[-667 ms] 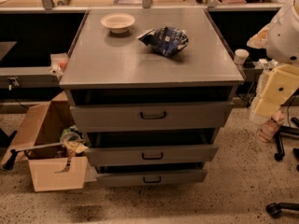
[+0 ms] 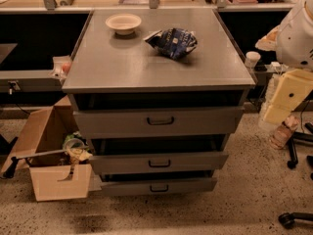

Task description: Open middle drawer

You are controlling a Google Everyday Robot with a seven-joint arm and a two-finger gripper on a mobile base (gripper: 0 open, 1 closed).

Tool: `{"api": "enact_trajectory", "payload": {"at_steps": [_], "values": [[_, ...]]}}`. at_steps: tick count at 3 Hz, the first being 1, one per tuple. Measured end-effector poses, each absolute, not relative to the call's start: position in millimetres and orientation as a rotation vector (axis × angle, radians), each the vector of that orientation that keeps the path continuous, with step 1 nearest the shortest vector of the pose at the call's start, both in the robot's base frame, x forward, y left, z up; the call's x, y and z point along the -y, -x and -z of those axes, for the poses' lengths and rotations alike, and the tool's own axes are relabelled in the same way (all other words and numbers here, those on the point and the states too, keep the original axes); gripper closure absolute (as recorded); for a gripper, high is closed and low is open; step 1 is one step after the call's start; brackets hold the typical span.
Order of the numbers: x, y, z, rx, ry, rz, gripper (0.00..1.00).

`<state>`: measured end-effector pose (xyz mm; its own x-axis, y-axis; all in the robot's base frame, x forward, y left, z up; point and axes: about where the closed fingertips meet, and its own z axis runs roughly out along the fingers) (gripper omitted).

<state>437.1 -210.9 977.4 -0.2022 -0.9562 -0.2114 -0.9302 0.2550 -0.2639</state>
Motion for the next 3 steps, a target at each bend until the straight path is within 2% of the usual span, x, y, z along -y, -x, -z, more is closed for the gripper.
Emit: {"api": "enact_trajectory", "payload": {"at_steps": [2, 3], "values": [[137.5, -423.6, -843.5, -2.068, 1.903, -0.076, 0.0], [102.2, -408.4, -738.3, -2.062, 1.984, -0.289, 0.0]]}}
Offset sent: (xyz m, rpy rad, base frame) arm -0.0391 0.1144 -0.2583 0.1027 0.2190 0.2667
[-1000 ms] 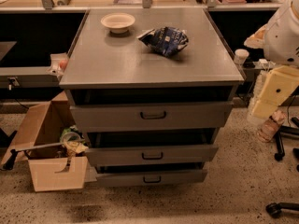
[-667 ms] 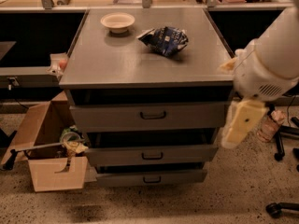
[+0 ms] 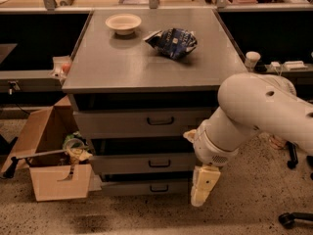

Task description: Open middle drawer

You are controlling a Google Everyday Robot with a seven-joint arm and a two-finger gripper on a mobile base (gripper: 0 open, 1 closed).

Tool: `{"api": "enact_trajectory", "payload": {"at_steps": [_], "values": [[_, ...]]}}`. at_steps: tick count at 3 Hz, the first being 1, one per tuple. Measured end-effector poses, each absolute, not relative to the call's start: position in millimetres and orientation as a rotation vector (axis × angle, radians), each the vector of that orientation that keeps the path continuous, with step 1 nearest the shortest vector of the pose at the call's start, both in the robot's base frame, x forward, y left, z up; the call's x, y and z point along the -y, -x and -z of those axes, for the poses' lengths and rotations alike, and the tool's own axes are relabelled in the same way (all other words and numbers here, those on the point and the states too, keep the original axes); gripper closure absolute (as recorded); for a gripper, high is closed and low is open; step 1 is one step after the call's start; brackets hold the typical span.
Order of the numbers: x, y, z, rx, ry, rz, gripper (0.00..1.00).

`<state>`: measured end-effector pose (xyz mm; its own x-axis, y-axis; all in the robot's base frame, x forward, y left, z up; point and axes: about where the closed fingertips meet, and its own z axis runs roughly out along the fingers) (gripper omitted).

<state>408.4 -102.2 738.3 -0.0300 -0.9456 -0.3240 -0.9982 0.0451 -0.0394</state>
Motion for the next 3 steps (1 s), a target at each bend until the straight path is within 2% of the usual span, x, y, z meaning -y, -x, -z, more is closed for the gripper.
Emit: {"api": "enact_trajectory", "payload": {"at_steps": [1, 3], "values": [[108.4, -410.3, -721.4, -2.061, 2.0, -0.26, 0.0], [136.6, -432.8, -593.2, -1.969, 2.056, -0.346, 0.0]]}}
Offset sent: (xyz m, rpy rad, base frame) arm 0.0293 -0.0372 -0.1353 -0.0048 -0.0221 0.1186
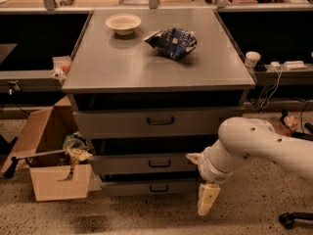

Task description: Open middle drawer

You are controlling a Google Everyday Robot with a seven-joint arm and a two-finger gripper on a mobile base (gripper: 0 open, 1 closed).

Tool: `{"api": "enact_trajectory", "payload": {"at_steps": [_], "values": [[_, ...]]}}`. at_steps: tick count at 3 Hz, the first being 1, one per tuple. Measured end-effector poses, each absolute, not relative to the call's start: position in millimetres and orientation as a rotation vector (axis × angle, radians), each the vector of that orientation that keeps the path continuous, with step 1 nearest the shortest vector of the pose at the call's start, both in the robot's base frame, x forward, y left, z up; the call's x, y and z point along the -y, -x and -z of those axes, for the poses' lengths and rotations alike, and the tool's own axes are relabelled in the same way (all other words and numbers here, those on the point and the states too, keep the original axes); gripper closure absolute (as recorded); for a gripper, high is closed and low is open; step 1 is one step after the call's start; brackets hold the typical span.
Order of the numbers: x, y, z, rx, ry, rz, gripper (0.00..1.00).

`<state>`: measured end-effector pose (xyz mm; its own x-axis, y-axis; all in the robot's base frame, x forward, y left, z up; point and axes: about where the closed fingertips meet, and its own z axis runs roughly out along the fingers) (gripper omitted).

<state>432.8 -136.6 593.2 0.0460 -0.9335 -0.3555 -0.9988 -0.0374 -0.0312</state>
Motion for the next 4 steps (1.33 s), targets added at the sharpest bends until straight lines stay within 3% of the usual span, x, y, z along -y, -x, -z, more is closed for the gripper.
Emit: {"api": "enact_trajectory", "payload": {"at_steps": [1, 4], "values": [[136.7, -436.1, -587.7, -1.967, 2.063, -0.337, 0.0], [161.9, -524.4, -478.2, -1.867, 2.177, -0.182, 0.0]]}}
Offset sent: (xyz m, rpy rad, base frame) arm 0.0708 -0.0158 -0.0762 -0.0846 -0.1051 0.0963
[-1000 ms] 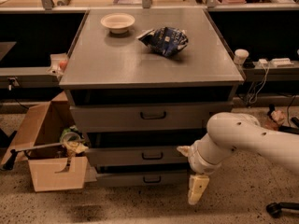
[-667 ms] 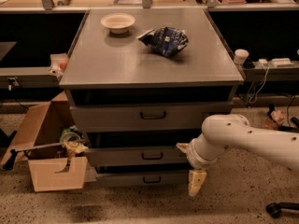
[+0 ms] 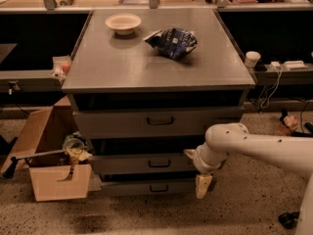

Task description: Open middle drawer

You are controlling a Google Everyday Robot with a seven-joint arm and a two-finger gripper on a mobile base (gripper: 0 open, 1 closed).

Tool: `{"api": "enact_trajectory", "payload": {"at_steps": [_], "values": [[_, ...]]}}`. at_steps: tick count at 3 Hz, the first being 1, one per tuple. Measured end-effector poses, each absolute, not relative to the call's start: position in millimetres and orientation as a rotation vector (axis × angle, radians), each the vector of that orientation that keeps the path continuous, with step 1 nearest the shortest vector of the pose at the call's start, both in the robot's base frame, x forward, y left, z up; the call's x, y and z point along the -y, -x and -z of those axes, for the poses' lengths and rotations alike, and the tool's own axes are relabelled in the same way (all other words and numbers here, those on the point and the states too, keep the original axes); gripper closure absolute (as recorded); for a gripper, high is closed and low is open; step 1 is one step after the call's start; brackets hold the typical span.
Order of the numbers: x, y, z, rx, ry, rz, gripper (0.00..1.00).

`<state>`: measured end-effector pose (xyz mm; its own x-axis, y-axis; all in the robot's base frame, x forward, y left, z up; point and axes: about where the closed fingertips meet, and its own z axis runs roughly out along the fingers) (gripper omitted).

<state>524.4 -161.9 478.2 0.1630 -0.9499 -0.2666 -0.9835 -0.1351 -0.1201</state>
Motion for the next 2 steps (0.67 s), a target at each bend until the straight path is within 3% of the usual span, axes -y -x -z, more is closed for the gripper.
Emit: {"api": "enact_trajectory", "payload": {"at_steps": [2], "values": [[182.8, -555.1, -439.7, -1.919, 2.124, -0.168, 0.0]]}}
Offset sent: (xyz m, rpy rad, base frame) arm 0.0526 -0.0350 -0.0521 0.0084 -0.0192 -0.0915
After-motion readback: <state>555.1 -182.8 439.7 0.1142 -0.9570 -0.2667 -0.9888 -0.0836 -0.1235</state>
